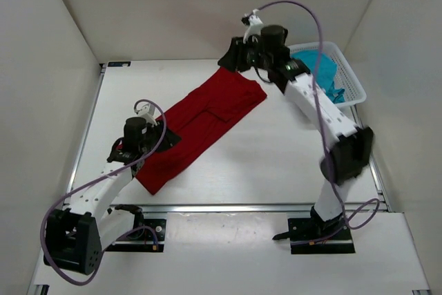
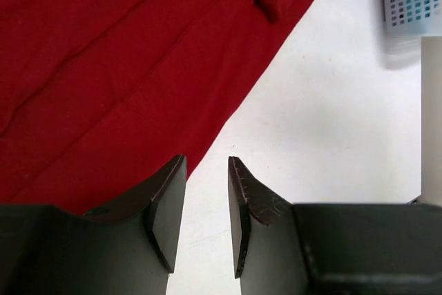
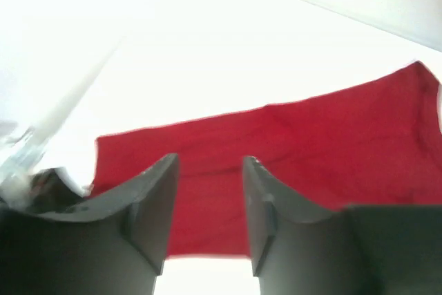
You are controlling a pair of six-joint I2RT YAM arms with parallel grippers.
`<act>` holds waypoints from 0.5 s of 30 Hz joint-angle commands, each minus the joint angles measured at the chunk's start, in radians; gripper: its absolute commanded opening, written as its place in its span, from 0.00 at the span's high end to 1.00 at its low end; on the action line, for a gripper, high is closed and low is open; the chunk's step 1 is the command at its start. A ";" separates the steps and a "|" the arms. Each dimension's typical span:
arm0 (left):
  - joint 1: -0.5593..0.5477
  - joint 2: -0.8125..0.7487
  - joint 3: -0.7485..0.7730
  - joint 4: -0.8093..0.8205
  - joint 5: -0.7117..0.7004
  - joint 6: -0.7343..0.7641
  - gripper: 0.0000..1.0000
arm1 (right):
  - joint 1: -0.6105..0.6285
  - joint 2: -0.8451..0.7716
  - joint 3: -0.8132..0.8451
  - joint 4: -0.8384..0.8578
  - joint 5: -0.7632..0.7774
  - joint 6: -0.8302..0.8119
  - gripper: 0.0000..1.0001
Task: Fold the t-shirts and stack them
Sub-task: Rotate the tshirt 90 degrees
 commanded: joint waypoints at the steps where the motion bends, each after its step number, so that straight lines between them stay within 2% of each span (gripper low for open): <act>1: 0.044 -0.057 -0.018 -0.021 0.019 0.015 0.58 | 0.078 -0.198 -0.488 0.260 0.029 0.095 0.72; 2: 0.044 -0.072 -0.021 -0.027 0.024 0.021 0.58 | 0.088 -0.267 -0.582 0.316 0.032 0.123 0.93; 3: 0.049 -0.075 -0.017 -0.039 0.038 0.033 0.59 | 0.120 -0.310 -0.708 0.399 0.030 0.174 1.00; 4: 0.049 -0.083 -0.014 -0.058 0.022 0.047 0.59 | 0.145 -0.319 -0.805 0.442 0.033 0.195 1.00; 6: 0.039 -0.095 -0.008 -0.076 0.012 0.058 0.58 | 0.202 -0.329 -0.879 0.469 0.085 0.219 0.99; 7: 0.030 -0.100 -0.011 -0.078 0.019 0.058 0.58 | 0.237 -0.320 -0.911 0.481 0.108 0.234 0.95; 10: 0.007 -0.107 -0.020 -0.063 0.028 0.033 0.59 | 0.280 -0.268 -0.979 0.551 0.127 0.298 0.65; 13: -0.002 -0.123 -0.044 -0.032 0.050 0.006 0.58 | 0.299 -0.197 -0.990 0.578 0.167 0.338 0.54; 15: -0.001 -0.130 -0.051 -0.035 0.050 0.007 0.58 | 0.309 -0.148 -0.985 0.581 0.188 0.363 0.52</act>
